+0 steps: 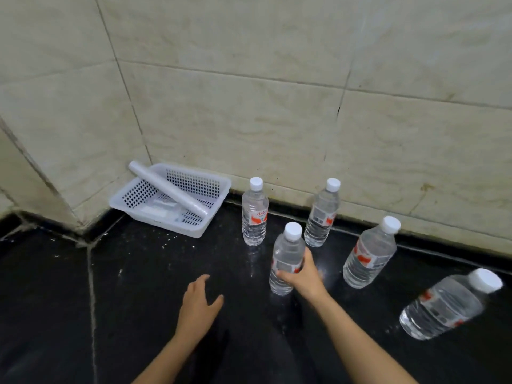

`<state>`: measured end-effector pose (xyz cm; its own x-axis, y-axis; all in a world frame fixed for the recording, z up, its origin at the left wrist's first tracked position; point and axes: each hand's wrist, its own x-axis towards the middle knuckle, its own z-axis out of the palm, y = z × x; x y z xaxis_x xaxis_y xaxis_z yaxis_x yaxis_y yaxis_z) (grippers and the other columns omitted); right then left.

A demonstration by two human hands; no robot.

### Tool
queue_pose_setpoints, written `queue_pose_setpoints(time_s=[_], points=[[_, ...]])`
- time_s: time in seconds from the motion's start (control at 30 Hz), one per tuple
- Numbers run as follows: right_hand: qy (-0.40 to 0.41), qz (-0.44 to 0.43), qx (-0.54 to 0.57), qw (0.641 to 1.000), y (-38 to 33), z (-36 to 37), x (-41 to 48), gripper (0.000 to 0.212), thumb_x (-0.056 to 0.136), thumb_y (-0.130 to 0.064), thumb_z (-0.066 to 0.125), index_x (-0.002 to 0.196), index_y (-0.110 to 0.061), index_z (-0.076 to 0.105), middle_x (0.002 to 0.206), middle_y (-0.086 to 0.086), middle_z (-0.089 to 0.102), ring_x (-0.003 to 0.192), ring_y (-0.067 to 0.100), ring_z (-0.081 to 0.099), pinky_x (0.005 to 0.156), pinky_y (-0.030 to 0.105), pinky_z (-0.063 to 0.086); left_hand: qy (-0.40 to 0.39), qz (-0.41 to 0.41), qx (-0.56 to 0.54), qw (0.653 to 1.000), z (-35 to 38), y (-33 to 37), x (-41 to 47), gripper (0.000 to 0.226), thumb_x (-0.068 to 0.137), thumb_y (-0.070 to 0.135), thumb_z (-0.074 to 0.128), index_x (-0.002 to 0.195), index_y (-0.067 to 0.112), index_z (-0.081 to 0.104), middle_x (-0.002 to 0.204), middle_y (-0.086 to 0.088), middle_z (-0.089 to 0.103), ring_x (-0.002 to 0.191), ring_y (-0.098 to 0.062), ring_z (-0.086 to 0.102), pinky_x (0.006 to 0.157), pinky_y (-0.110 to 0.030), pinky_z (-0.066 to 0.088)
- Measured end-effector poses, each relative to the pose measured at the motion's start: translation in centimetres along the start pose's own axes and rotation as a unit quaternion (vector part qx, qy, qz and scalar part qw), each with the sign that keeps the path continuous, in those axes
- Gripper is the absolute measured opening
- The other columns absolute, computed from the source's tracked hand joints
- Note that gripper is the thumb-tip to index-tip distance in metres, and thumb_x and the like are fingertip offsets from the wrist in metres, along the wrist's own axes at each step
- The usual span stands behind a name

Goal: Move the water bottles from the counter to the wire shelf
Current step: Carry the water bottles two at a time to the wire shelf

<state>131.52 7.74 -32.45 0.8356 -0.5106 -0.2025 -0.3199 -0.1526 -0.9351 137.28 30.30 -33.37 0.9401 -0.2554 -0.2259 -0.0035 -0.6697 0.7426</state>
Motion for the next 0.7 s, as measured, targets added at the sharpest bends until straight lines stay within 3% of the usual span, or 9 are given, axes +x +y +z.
queue_pose_setpoints(time_s=[0.07, 0.2, 0.37, 0.5, 0.57, 0.7], points=[[0.017, 0.002, 0.016, 1.000, -0.3, 0.7, 0.7, 0.075, 0.056, -0.004, 0.080, 0.117, -0.019, 0.039, 0.108, 0.005, 0.058, 0.092, 0.012, 0.059, 0.077, 0.016, 0.047, -0.030, 0.009, -0.011, 0.999, 0.3, 0.0, 2.2, 0.059, 0.080, 0.018, 0.065, 0.132, 0.010, 0.039, 0.130, -0.014, 0.044, 0.122, -0.027, 0.045, 0.103, -0.038, 0.039], [0.093, 0.032, 0.002, 0.995, -0.3, 1.9, 0.3, 0.075, 0.045, -0.026, 0.082, 0.109, -0.020, 0.045, 0.098, -0.004, 0.064, 0.090, 0.014, 0.063, 0.086, 0.035, 0.051, -0.089, 0.040, -0.032, 0.995, 0.9, 1.1, 7.0, 0.065, 0.077, 0.017, 0.068, 0.133, 0.010, 0.037, 0.131, -0.015, 0.044, 0.121, -0.026, 0.045, 0.103, -0.037, 0.040], [0.225, 0.072, -0.004, 0.972, -0.2, 4.0, -1.3, 0.063, 0.056, -0.010, 0.084, 0.098, -0.033, 0.043, 0.091, -0.014, 0.062, 0.087, 0.011, 0.061, 0.082, 0.029, 0.047, -0.138, 0.096, -0.050, 0.984, 1.5, 3.4, 12.6, 0.081, 0.071, 0.019, 0.074, 0.139, 0.009, 0.030, 0.135, -0.019, 0.042, 0.125, -0.031, 0.041, 0.106, -0.042, 0.036], [0.276, 0.108, 0.004, 0.955, -0.5, 5.2, -2.3, 0.069, 0.050, -0.021, 0.082, 0.106, -0.030, 0.042, 0.091, -0.019, 0.060, 0.086, 0.007, 0.060, 0.077, 0.021, 0.042, -0.109, 0.137, -0.051, 0.983, 1.8, 6.3, 16.2, 0.096, 0.067, 0.026, 0.077, 0.143, 0.010, 0.020, 0.144, -0.020, 0.033, 0.135, -0.035, 0.028, 0.110, -0.045, 0.024], [0.296, 0.123, 0.005, 0.947, -0.3, 5.8, -3.3, 0.069, 0.054, -0.017, 0.084, 0.107, -0.031, 0.041, 0.092, -0.020, 0.060, 0.086, 0.003, 0.059, 0.073, 0.017, 0.042, -0.118, 0.155, -0.064, 0.979, 2.2, 7.7, 17.5, 0.104, 0.064, 0.026, 0.080, 0.144, 0.011, 0.016, 0.148, -0.018, 0.029, 0.137, -0.034, 0.025, 0.110, -0.046, 0.024], [0.319, 0.143, 0.000, 0.937, -0.5, 6.5, -5.0, 0.066, 0.057, -0.017, 0.084, 0.108, -0.029, 0.043, 0.091, -0.020, 0.060, 0.083, -0.003, 0.058, 0.066, 0.010, 0.043, -0.169, 0.139, -0.144, 0.965, 3.5, 9.0, 19.0, 0.109, 0.060, 0.020, 0.083, 0.144, 0.017, 0.014, 0.146, -0.013, 0.035, 0.133, -0.031, 0.036, 0.110, -0.046, 0.031]])
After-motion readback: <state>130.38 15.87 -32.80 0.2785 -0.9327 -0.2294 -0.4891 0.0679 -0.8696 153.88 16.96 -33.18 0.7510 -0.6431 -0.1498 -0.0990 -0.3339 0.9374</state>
